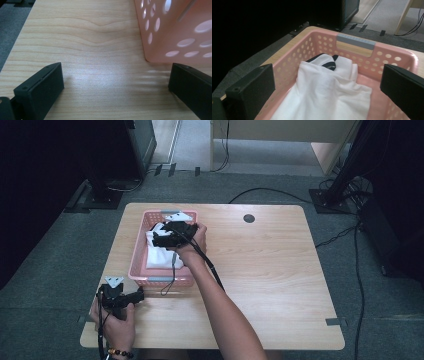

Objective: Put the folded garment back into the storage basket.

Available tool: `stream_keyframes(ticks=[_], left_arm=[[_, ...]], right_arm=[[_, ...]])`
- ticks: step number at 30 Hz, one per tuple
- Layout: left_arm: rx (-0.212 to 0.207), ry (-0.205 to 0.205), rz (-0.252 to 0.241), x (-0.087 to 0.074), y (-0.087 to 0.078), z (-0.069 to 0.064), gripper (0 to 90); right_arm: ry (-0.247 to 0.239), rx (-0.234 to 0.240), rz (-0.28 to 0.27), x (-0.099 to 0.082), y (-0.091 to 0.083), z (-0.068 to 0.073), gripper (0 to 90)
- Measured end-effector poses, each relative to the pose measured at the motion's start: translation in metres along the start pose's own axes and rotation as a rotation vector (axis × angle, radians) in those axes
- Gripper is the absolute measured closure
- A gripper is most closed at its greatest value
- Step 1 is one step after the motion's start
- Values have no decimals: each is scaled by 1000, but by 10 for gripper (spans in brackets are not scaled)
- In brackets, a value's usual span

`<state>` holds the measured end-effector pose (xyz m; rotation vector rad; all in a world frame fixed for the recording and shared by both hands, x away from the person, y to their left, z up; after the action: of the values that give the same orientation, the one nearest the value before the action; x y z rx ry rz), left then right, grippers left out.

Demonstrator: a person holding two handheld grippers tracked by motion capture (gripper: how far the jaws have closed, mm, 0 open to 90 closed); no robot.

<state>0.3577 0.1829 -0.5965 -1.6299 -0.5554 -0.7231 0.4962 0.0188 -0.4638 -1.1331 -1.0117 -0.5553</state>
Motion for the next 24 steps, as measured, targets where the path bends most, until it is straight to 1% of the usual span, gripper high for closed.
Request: stream_keyframes(ticks=[4, 6, 8, 11, 18, 24], left_arm=[[0, 3, 4, 0, 0, 0, 0], [0, 4, 5, 0, 0, 0, 0], [0, 5, 5, 0, 0, 0, 0], [0, 3, 4, 0, 0, 0, 0], [0, 3, 4, 0, 0, 0, 0], [0, 3, 4, 0, 0, 0, 0]], right_arm=[[5, -9, -16, 0, -8, -13, 0], [19, -7, -18, -2, -11, -20, 0], [25, -18, -19, -4, -14, -29, 0], [33, -34, -20, -8, -18, -40, 0], [20, -63, -26, -18, -25, -61, 0], [44, -86, -22, -30, -28, -79, 0]])
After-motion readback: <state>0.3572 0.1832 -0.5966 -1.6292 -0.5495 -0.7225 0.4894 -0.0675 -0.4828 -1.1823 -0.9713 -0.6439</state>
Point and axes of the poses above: each handheld gripper's, and its own axes: y roughly forward along the jaws, x roughly out of its top, z roughly to its left, the point moved 10 cm from there along y, roughly forward along the jaws, and after that the axes turned 8 degrees about -x, right-handed, at the moved point
